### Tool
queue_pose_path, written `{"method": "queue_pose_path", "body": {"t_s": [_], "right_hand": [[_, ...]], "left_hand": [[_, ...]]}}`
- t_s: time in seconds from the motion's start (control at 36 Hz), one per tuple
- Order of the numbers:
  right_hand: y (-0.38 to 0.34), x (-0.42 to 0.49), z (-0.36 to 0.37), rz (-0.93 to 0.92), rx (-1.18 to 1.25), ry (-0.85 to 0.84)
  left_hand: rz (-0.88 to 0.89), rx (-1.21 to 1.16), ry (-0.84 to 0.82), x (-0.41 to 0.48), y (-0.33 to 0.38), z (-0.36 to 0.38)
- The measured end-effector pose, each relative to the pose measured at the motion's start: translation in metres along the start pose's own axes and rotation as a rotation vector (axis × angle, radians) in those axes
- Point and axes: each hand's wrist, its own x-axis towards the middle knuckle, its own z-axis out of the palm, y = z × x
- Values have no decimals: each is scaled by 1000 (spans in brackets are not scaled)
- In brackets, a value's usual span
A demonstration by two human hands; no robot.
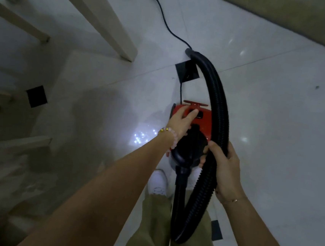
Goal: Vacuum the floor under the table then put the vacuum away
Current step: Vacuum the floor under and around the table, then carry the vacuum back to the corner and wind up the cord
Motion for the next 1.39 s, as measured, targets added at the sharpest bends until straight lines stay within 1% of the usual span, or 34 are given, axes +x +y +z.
{"method": "queue_pose_path", "body": {"t_s": [0.06,0.17,0.28,0.33,0.44,0.5,0.64,0.78,0.94,1.03,1.11,1.17,1.22,1.28,1.39], "right_hand": [[-2,13,-15,28,49,34],[-5,42,-42,68,91,66],[2,75,-67,115,99,118],[9,92,-77,151,107,137],[19,113,-94,223,132,131],[22,117,-99,243,151,122],[25,118,-105,268,167,81],[23,117,-106,263,178,76],[17,114,-103,257,172,77],[15,109,-101,234,153,78],[15,102,-97,225,152,68],[17,97,-94,226,153,68],[18,91,-92,232,148,74],[20,87,-91,234,146,84],[17,77,-91,223,132,91]], "left_hand": [[5,158,20,8,-10,2],[67,652,2,26,-22,6],[128,922,-76,49,-31,16],[148,1017,-112,63,-35,22],[165,1231,-174,84,-41,37],[160,1263,-176,91,-43,44],[100,1243,-184,100,-39,51],[56,1378,-248,102,-30,49],[33,1440,-285,106,-24,51],[50,1375,-268,106,-30,50],[75,1188,-224,96,-40,45],[109,1007,-144,84,-47,43],[119,784,-19,68,-56,44],[113,612,101,50,-65,47],[59,365,198,26,-76,58]]}}
